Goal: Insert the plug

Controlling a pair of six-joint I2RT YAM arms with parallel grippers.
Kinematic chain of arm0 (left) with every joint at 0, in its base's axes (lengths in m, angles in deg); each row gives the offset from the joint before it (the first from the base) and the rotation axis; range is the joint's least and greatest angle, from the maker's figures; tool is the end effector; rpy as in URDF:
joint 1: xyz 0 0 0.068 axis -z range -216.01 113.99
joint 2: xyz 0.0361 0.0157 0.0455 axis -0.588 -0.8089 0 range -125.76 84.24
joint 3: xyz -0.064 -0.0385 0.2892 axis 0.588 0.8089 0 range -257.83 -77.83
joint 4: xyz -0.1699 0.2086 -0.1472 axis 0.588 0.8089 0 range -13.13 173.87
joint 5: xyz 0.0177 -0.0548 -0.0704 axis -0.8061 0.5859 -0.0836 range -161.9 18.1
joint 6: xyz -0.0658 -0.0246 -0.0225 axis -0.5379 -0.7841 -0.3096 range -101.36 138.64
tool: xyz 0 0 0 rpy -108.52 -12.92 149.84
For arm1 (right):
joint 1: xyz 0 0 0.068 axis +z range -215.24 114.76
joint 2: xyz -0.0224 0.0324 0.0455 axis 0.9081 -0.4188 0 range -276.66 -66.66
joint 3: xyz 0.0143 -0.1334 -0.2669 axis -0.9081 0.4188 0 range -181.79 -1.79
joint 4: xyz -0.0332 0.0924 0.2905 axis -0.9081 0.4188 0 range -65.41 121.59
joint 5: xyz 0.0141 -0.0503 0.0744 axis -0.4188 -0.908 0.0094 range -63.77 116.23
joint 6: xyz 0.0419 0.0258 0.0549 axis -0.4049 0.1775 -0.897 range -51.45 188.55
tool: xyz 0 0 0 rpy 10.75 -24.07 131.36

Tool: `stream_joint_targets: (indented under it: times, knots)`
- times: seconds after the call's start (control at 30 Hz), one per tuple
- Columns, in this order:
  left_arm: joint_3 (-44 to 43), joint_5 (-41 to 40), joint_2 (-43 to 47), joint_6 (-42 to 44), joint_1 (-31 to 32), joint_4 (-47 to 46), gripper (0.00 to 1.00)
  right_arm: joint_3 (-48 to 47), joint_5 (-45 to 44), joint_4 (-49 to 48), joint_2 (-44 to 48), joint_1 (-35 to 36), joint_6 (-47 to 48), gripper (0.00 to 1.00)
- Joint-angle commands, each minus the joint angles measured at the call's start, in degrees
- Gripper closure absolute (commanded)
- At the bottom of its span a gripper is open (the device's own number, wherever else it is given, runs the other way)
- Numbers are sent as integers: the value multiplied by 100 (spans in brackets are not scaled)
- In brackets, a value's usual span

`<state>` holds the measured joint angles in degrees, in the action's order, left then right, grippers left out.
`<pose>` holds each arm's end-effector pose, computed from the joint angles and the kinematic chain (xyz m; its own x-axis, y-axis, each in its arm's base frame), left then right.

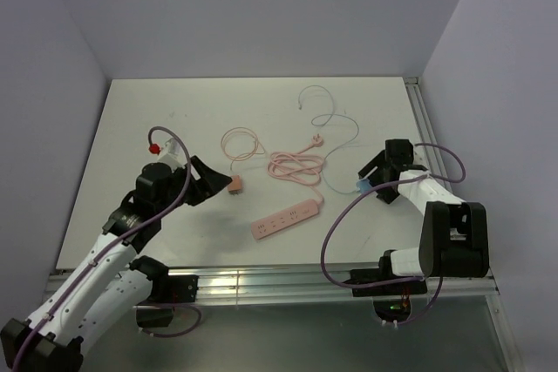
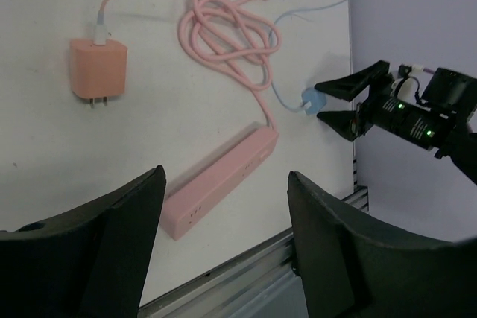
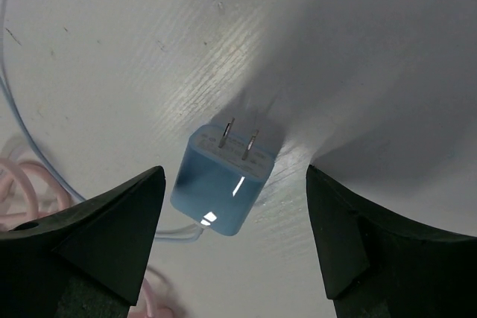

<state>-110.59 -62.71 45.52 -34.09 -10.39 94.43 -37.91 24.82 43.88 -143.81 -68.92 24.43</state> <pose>0.1890 -0.1015 0.2707 -0.6627 -0.5535 -0.5044 0.0520 0.6380 -0.7683 0.2821 -0.0196 0.1322 -0.5694 0.7339 -0.3704 0.6582 0.6769 0.3294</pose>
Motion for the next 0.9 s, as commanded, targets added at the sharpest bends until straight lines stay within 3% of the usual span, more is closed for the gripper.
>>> stream_joint_targets:
  times: [0.0,0.1,0.2,0.37,0.4,0.5,0.53,0.87]
  knots:
    - [-354,-39,-232,167,337,-148,29,-97,97,-250,-81,-10,-106,18]
    - [-512,-277,-425,202,776,-192,31,-88,115,-329,-143,-10,-71,19]
    - [-644,-584,-698,202,1250,-262,35,-80,343,-443,-187,-1,-9,27]
    - [-942,-848,-1427,228,2075,-490,38,25,536,-672,-82,-10,158,62]
    - [-996,-892,-1532,228,2200,-499,38,35,606,-707,-47,-1,210,76]
    - [-1233,-893,-1937,254,2622,-543,39,70,633,-751,155,-1,368,90]
    - [-1286,-893,-2112,263,2701,-569,39,79,616,-734,286,-1,421,100]
    - [-1839,-893,-2649,342,3018,-755,41,-237,-148,-303,1087,-1,1107,100]
